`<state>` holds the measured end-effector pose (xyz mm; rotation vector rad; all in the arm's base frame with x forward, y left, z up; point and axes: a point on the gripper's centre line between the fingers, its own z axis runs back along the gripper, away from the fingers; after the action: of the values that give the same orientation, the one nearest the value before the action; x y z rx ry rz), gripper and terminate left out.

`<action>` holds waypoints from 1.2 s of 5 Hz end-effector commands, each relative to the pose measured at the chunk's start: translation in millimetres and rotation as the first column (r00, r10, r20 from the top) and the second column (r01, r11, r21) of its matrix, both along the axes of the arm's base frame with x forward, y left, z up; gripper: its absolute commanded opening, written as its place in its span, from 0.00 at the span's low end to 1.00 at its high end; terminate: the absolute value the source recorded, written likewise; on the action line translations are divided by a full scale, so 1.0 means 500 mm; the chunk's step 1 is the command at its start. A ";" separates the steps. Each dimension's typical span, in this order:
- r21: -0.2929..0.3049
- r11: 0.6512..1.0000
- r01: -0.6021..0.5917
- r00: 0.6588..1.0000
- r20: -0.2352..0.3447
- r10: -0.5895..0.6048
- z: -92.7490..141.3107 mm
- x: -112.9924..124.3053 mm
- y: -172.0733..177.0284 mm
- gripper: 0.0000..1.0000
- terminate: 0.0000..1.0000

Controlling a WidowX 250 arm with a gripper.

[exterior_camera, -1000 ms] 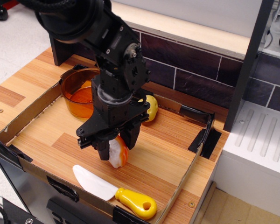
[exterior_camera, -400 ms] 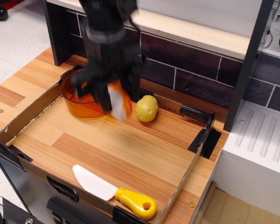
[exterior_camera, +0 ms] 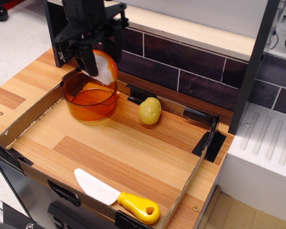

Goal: Put sushi in pot

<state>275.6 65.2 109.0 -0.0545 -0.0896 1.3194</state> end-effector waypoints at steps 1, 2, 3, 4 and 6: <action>0.049 0.999 -0.022 1.000 0.023 0.021 -0.013 0.039 0.066 0.00 0.00; 0.105 0.995 -0.003 1.000 0.008 0.003 -0.059 0.037 0.074 0.00 0.00; 0.119 0.993 0.011 1.000 -0.011 -0.010 -0.085 0.031 0.075 0.00 0.00; 0.130 0.991 0.027 0.999 -0.038 -0.023 -0.112 0.032 0.069 0.00 0.00; 0.124 0.992 0.008 0.999 -0.053 -0.001 -0.124 0.040 0.066 1.00 0.00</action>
<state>285.6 92.6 33.7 0.1033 -0.0807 1.3007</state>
